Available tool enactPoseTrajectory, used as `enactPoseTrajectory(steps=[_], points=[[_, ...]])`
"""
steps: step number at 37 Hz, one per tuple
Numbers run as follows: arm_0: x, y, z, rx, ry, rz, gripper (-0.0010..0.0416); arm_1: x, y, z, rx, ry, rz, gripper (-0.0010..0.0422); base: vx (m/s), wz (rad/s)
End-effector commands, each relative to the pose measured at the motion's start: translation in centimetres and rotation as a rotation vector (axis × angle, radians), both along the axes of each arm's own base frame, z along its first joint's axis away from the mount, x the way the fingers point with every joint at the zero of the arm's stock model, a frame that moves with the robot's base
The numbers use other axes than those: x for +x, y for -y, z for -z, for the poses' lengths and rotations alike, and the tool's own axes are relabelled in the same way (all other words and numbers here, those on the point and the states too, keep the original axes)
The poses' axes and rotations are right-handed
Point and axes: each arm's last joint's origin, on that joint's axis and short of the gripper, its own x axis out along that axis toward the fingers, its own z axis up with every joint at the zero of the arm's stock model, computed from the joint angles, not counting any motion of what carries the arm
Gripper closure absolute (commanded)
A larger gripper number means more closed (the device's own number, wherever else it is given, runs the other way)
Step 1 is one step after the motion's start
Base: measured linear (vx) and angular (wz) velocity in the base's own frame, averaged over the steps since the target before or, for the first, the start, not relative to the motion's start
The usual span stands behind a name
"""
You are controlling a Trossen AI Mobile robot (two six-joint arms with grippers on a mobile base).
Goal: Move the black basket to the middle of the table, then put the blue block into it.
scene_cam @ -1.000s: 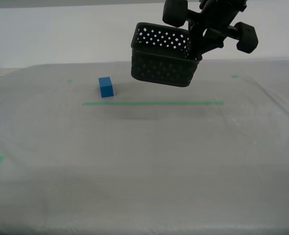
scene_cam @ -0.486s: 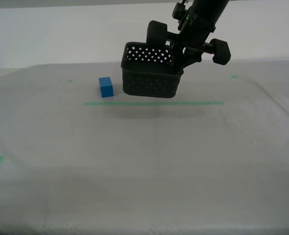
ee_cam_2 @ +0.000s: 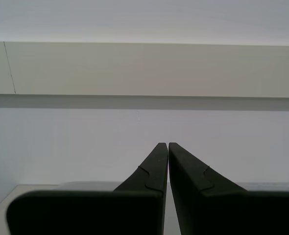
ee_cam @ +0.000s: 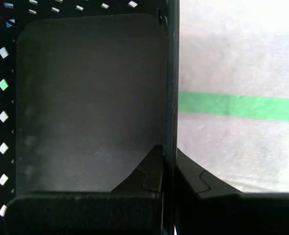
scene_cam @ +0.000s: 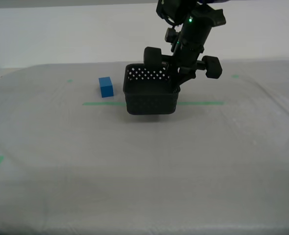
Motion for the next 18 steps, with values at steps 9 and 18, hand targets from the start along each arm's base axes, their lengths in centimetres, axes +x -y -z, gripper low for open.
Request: enactPoseTrajectory(steps=[9, 18], points=[[1.4, 1.9, 0.3, -0.022, 0.041, 0.076, 0.0406, 0.0, 0.0, -0.1, 0.002, 0.006, -0.001, 0.0412, 0.000, 0.000], [1.5, 2.1, 0.3, -0.020, 0.038, 0.080, 0.0406, 0.0, 0.0, -0.1, 0.002, 0.006, -0.001, 0.0412, 0.000, 0.000]])
